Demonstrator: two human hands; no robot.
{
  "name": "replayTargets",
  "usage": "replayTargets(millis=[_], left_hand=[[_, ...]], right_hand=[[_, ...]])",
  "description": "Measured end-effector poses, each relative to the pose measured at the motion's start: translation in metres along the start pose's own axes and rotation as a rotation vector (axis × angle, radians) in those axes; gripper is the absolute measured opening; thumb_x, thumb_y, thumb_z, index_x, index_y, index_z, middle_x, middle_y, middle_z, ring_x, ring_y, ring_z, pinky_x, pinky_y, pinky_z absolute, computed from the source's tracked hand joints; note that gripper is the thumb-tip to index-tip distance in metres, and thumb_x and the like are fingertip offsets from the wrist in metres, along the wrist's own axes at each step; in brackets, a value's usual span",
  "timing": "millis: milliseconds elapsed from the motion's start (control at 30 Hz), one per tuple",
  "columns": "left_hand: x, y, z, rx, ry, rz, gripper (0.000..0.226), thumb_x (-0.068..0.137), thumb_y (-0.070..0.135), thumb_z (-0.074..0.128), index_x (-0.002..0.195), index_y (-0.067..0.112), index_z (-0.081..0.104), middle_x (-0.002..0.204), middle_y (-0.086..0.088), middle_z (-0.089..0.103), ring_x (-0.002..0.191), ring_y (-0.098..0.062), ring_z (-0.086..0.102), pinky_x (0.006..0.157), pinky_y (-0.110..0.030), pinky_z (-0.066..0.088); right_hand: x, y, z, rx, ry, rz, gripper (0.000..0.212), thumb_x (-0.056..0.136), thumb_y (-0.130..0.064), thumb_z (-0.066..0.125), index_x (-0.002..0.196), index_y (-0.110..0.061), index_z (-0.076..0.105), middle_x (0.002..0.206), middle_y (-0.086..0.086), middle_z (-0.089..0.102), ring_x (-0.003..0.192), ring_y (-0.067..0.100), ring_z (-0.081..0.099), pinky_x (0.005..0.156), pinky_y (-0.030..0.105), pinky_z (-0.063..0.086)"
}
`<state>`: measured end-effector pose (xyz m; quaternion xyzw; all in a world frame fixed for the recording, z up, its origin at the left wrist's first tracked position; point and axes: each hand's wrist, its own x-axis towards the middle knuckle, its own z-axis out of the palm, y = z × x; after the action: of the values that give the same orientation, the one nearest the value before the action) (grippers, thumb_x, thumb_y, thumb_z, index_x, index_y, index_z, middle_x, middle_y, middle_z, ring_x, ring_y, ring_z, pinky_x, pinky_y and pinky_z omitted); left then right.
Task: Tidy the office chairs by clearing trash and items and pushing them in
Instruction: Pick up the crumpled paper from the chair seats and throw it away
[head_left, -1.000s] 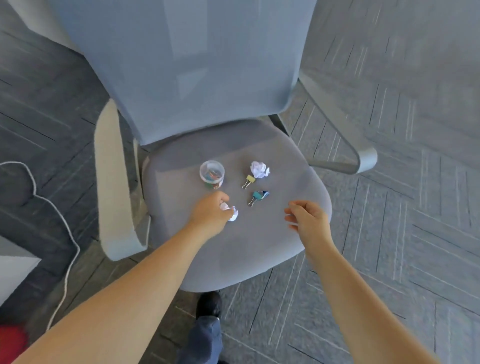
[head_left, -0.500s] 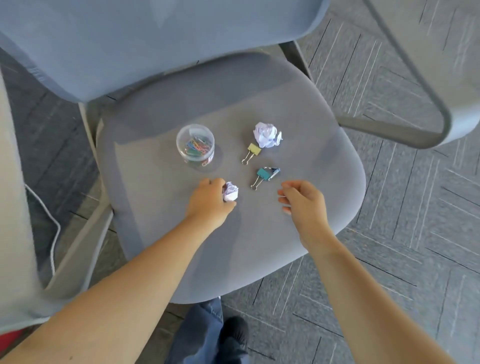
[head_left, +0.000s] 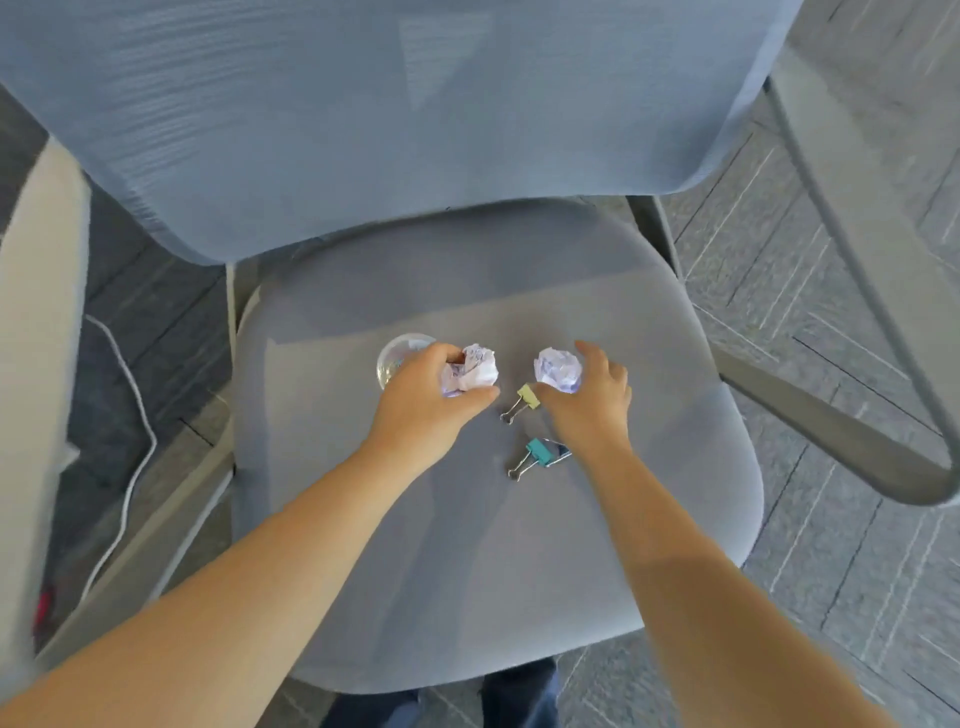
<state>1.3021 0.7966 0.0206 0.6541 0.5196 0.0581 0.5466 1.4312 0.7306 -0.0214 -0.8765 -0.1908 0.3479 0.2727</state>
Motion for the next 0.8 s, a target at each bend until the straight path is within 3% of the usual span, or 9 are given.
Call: replayTargets(millis=[100,167,300,400,500,667,800], left_hand=[[0.005,-0.003,0.008,-0.068,0.059,0.011,0.035,0.076,0.017,0.062,0.055,0.026,0.035,0.056,0.006,0.036,0.050,0.001,0.043,0.049,-0.007,0.028],[0.004,-0.003,0.012,-0.087,0.104,0.008,0.038,0.079,0.010,0.062,0.056,0.030,0.037,0.056,0.011,0.038,0.047,0.009,0.046,0.046,-0.003,0.033],[-0.007,0.001,0.008,-0.196,0.205,-0.007,0.014,0.080,0.011,0.061,0.073,0.020,0.054,0.082,0.002,0.050,0.064,-0.005,0.045,0.052,-0.001,0.034],[-0.019,0.013,-0.005,-0.286,0.289,-0.008,0.027,0.080,0.012,0.063,0.073,0.035,0.049,0.083,0.013,0.055,0.071,0.004,0.053,0.054,0.004,0.036],[-0.042,0.032,-0.028,-0.341,0.396,0.023,0.022,0.080,0.013,0.064,0.080,0.031,0.050,0.080,0.021,0.052,0.071,0.005,0.054,0.055,0.004,0.036],[-0.100,0.064,-0.089,-0.362,0.612,0.095,0.028,0.080,0.015,0.064,0.075,0.037,0.048,0.080,0.020,0.053,0.072,0.004,0.051,0.059,0.001,0.038],[-0.161,0.070,-0.146,-0.389,0.827,0.090,0.017,0.080,0.014,0.065,0.087,0.025,0.054,0.078,0.019,0.052,0.068,0.005,0.051,0.062,-0.007,0.040]], right_hand=[[0.017,0.013,0.009,-0.091,-0.079,-0.028,0.060,0.081,-0.021,0.063,0.135,-0.018,0.038,0.137,0.012,0.040,0.126,0.031,0.034,0.093,0.032,0.033],[0.025,0.020,0.010,-0.083,-0.082,-0.047,0.052,0.081,-0.018,0.060,0.131,-0.015,0.042,0.131,0.013,0.046,0.122,0.032,0.040,0.088,0.031,0.035],[0.027,0.011,-0.002,0.021,-0.059,-0.088,0.036,0.083,-0.018,0.058,0.116,-0.009,0.050,0.119,0.010,0.056,0.106,0.027,0.052,0.079,0.028,0.038],[0.012,-0.015,-0.018,0.131,-0.057,-0.182,0.020,0.083,-0.019,0.059,0.099,-0.018,0.047,0.105,0.004,0.055,0.097,0.023,0.053,0.067,0.020,0.037],[-0.012,-0.056,-0.029,0.203,-0.115,-0.296,0.026,0.079,-0.013,0.062,0.095,-0.019,0.042,0.106,0.005,0.052,0.085,0.018,0.051,0.054,0.001,0.038],[-0.076,-0.138,-0.036,0.267,-0.272,-0.478,0.027,0.077,-0.011,0.062,0.095,-0.018,0.043,0.109,0.006,0.051,0.097,0.019,0.052,0.062,0.009,0.038],[-0.142,-0.196,-0.029,0.296,-0.445,-0.588,0.023,0.080,-0.011,0.062,0.090,-0.018,0.042,0.083,-0.009,0.051,0.070,0.003,0.049,0.056,0.005,0.040]])
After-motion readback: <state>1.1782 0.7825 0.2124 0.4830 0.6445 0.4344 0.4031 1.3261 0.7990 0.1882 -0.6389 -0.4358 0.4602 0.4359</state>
